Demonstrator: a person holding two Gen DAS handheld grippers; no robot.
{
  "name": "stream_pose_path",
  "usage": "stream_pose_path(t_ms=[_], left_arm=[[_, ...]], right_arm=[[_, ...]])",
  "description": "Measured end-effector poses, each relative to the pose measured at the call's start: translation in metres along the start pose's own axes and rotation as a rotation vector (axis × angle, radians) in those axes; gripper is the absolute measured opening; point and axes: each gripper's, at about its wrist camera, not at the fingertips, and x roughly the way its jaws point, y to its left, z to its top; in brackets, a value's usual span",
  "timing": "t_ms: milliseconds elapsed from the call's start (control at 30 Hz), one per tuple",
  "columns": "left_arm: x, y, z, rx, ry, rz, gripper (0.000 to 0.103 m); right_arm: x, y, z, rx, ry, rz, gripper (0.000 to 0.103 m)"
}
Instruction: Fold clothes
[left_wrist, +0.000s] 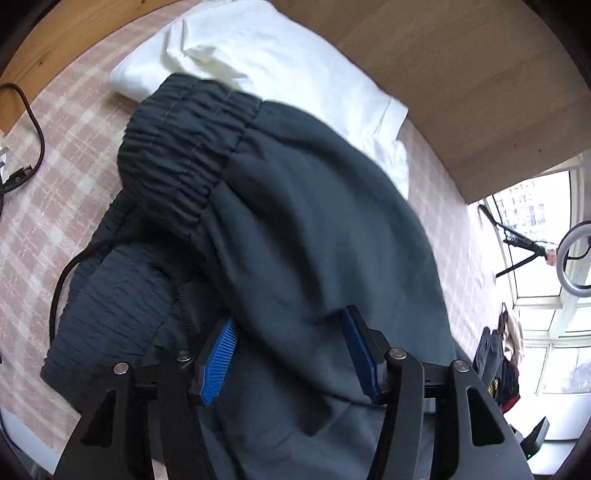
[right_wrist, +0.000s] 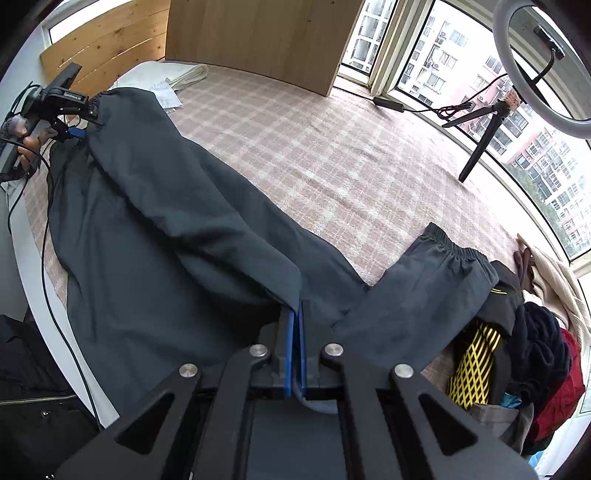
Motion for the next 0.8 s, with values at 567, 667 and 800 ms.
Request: stream_pose_path(t_ms=[567, 667, 800], left_arm=[[-0.099, -0.029, -0.036, 0.205, -0.112, 0.032, 0.003], [-0.109, -0.006, -0.054, 0.219, -0.091, 0.049, 0.003], [-0.081, 0.027, -0.08, 0.202, -0.015, 0.108, 0.01]], right_arm=[[-0.057, -0.006, -0.007, -0.007, -0.126, -0.003, 0.002], [-0.065, 0.0, -0.023, 0.002, -0.112, 0.022, 0.002], [-0.043, 0.019, -0.054, 0.022, -0.016, 0.089, 0.002]])
